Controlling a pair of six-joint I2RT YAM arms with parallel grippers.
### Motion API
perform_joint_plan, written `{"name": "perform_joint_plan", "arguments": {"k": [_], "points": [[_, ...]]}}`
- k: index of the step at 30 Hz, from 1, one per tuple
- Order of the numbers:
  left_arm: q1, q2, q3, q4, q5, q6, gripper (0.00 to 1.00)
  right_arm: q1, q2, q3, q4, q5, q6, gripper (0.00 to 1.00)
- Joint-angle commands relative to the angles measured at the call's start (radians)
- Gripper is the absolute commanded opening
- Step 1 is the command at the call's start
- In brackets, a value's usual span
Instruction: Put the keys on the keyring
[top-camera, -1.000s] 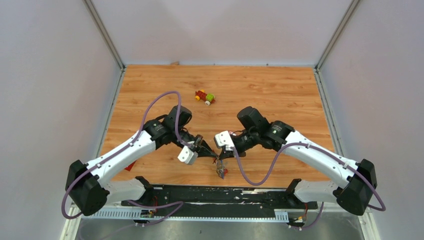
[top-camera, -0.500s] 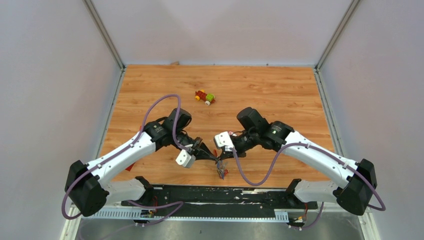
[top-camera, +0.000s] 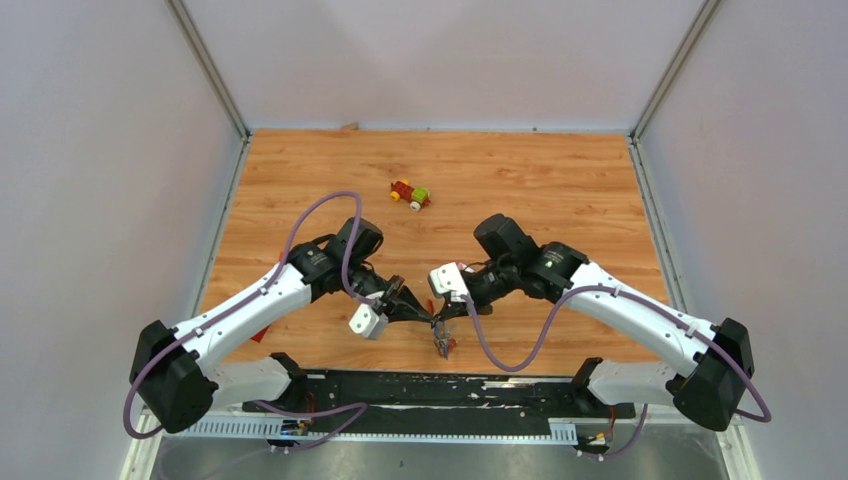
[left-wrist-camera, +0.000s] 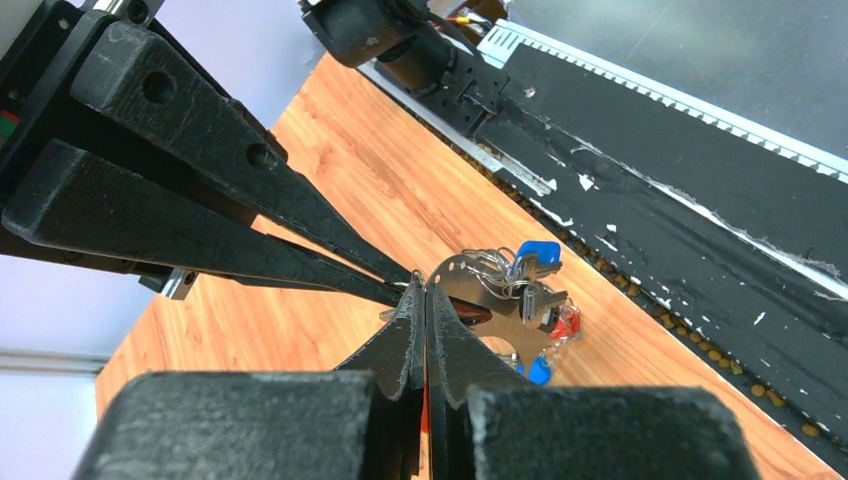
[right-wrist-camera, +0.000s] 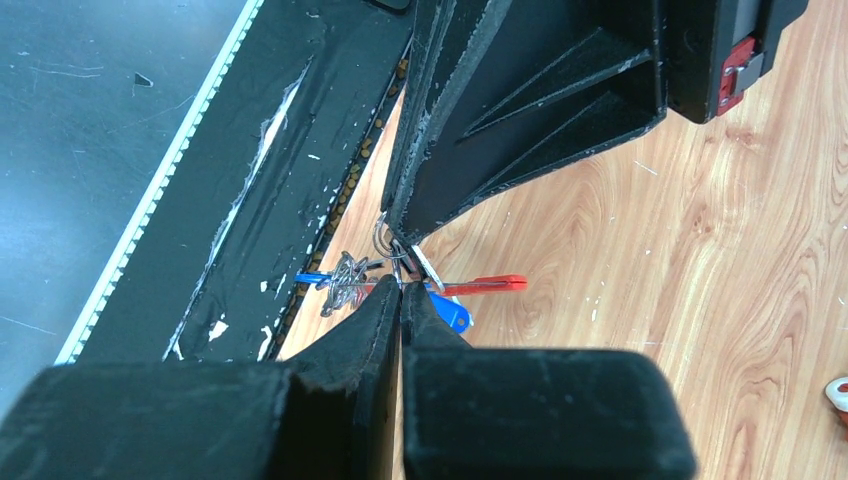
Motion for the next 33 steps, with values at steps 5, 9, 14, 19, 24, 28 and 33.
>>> {"name": "perform_joint_plan", "arguments": {"k": [5, 9, 14, 19, 24, 28, 33], "points": [[-0.008, 0.017, -0.01, -0.109, 0.022, 0.092, 0.0, -0.031, -0.049, 0.024, 0.066, -0.071, 0.003, 0.0], [-0.014, 0.028, -0.006, -0.129, 0.011, 0.122, 0.0, -0.036, -0.052, 0.022, 0.067, -0.087, 0.002, 0.0], [-0.019, 0.038, 0.003, -0.152, -0.001, 0.149, 0.0, -0.039, -0.05, 0.026, 0.065, -0.102, 0.004, 0.0], [-0.021, 0.04, 0.014, -0.163, -0.009, 0.163, 0.0, -0.041, -0.047, 0.027, 0.061, -0.114, 0.006, 0.0], [-0.021, 0.033, 0.029, -0.175, -0.012, 0.164, 0.0, -0.044, -0.05, 0.023, 0.064, -0.105, 0.005, 0.0], [-0.021, 0.027, 0.024, -0.172, -0.013, 0.161, 0.0, -0.054, -0.058, 0.019, 0.076, -0.099, 0.02, 0.0], [-0.021, 0.021, 0.01, -0.09, -0.014, 0.076, 0.0, -0.065, -0.064, 0.022, 0.121, -0.075, 0.089, 0.0]]}}
